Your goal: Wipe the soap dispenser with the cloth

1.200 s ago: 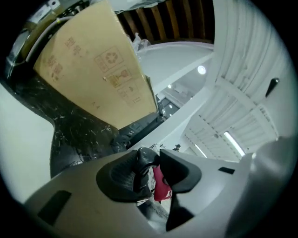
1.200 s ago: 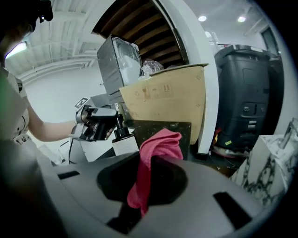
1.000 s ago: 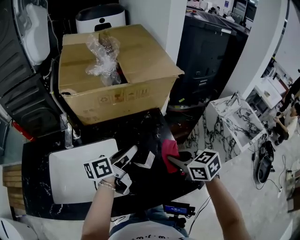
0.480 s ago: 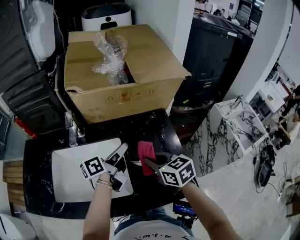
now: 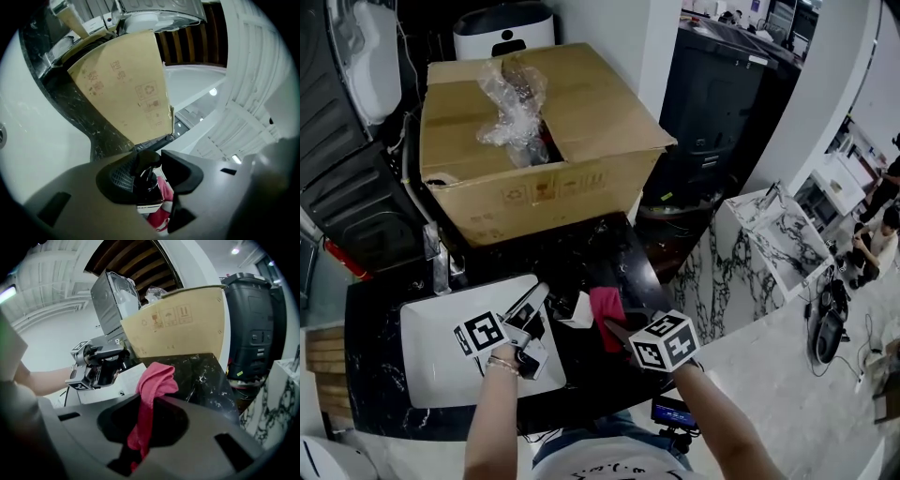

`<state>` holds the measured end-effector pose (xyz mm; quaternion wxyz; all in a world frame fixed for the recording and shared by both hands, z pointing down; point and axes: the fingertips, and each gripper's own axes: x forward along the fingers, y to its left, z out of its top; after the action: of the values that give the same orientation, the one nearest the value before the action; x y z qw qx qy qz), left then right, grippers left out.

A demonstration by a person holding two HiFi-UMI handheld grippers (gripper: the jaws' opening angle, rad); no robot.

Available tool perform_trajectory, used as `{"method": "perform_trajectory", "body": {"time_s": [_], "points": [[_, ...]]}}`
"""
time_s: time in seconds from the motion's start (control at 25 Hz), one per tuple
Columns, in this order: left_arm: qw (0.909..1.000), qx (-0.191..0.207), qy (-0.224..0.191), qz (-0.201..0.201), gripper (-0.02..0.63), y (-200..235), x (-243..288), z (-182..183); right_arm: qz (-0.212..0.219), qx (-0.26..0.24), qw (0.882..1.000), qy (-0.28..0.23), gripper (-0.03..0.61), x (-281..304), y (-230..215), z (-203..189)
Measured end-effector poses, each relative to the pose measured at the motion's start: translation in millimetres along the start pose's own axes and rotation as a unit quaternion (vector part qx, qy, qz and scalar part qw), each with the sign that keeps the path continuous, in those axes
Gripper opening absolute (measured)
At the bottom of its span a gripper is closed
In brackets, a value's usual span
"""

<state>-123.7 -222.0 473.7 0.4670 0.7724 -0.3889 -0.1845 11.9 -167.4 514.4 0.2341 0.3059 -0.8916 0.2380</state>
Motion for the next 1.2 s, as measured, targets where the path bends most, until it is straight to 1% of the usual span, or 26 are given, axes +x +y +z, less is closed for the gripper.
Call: {"method": "perform_trajectory", "body": {"time_s": [0.08, 0.12, 0.24, 0.32, 0.4, 0.52, 0.6, 0.68, 0.72, 0.76, 0.8, 0.88, 0.92, 0.96, 1.08, 1.2], "points": [[0.9996, 0.024, 0.005, 0.013, 0.172, -1, 0, 0, -0.005, 0.007, 1.0, -0.02, 0.049, -5, -1, 12], [0.9987, 0.044, 0.01, 0.022, 0.172, -2, 0, 1, -0.006, 0.011, 0.999, -0.033, 0.049, -7, -3, 20], [0.9925, 0.111, 0.027, 0.043, 0.172, -10, 3, -1, -0.003, 0.018, 0.998, -0.064, 0.049, -5, -4, 45], [0.9872, 0.146, 0.034, 0.056, 0.172, -15, 5, 0, 0.006, 0.016, 0.997, -0.072, 0.049, 2, 0, 57], [0.9841, 0.162, 0.038, 0.062, 0.172, -16, 5, 0, 0.011, 0.015, 0.997, -0.072, 0.049, 12, 5, 64], [0.9831, 0.163, 0.042, 0.071, 0.17, -12, 4, -2, 0.008, 0.024, 0.998, -0.065, 0.049, 20, 3, 62], [0.9812, 0.171, 0.045, 0.079, 0.17, -10, 3, -2, -0.004, 0.026, 0.999, -0.047, 0.049, 20, -4, 53], [0.9762, 0.19, 0.049, 0.092, 0.17, -9, 2, -1, -0.021, 0.026, 0.999, -0.025, 0.049, 17, -13, 38], [0.9718, 0.206, 0.054, 0.101, 0.17, -9, 2, -1, -0.028, 0.03, 0.999, -0.014, 0.049, 15, -18, 30], [0.9652, 0.228, 0.064, 0.11, 0.17, -9, 2, -1, -0.033, 0.035, 0.999, -0.005, 0.049, 14, -22, 22], [0.9556, 0.257, 0.078, 0.121, 0.169, -9, 3, -3, -0.04, 0.038, 0.998, 0.006, 0.049, 12, -27, 15], [0.9288, 0.326, 0.112, 0.136, 0.169, -12, 6, -8, -0.053, 0.038, 0.998, 0.023, 0.049, 9, -33, 2], [0.9151, 0.358, 0.127, 0.135, 0.169, -16, 7, -12, -0.057, 0.039, 0.997, 0.025, 0.049, 7, -35, -2], [0.9034, 0.385, 0.139, 0.127, 0.169, -22, 10, -15, -0.058, 0.042, 0.997, 0.02, 0.049, 4, -35, -3], [0.8686, 0.459, 0.168, 0.082, 0.167, -43, 21, -31, -0.053, 0.064, 0.996, -0.019, 0.049, -6, -36, 3], [0.8263, 0.525, 0.199, 0.045, 0.167, -57, 29, -47, -0.046, 0.067, 0.995, -0.053, 0.049, -15, -36, 14]]}}
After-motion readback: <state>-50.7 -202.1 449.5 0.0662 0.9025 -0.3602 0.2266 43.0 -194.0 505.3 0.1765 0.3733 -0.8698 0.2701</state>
